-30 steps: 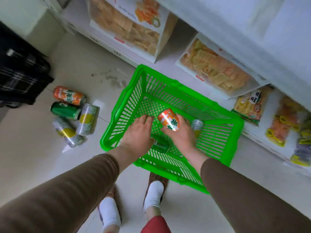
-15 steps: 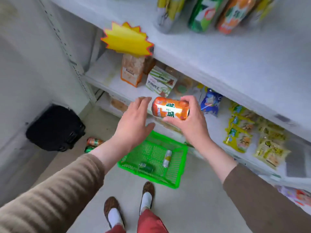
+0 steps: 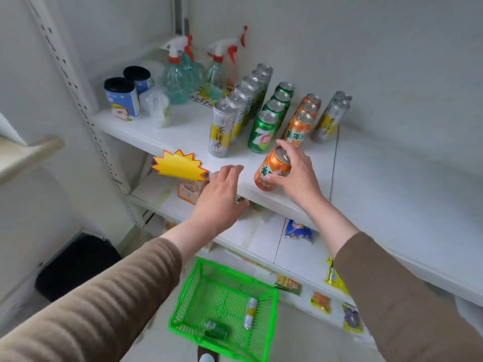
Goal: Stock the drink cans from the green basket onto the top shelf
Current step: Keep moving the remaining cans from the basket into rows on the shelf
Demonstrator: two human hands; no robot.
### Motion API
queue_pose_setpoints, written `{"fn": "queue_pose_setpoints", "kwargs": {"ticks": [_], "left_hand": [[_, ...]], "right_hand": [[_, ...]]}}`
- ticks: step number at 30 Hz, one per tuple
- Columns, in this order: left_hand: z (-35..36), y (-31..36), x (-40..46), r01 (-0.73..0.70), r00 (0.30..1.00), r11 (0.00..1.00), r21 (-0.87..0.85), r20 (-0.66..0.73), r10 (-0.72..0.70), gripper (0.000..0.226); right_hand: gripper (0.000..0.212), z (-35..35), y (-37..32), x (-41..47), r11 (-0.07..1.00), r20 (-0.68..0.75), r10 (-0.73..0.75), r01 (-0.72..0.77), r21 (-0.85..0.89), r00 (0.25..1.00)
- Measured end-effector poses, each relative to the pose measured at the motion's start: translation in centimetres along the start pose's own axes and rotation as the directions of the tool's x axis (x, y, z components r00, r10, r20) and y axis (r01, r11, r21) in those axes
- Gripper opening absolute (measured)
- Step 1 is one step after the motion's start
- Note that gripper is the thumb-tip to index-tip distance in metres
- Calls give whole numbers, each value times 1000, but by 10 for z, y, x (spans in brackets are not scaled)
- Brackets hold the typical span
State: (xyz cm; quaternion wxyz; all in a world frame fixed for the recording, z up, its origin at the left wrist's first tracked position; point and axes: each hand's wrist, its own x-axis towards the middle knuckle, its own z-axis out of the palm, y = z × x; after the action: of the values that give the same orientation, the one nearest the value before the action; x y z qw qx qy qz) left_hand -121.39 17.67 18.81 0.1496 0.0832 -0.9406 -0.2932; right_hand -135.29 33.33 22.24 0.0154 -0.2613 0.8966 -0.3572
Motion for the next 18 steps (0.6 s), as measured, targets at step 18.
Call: {"fn": "queue_pose_setpoints", "kwargs": {"ticks": [18], "left_hand": [[44, 17, 79, 69, 986, 996, 51, 148, -76, 80]], "right_hand": [[73, 46, 75, 28, 908, -183, 371, -314, 279, 910]]}}
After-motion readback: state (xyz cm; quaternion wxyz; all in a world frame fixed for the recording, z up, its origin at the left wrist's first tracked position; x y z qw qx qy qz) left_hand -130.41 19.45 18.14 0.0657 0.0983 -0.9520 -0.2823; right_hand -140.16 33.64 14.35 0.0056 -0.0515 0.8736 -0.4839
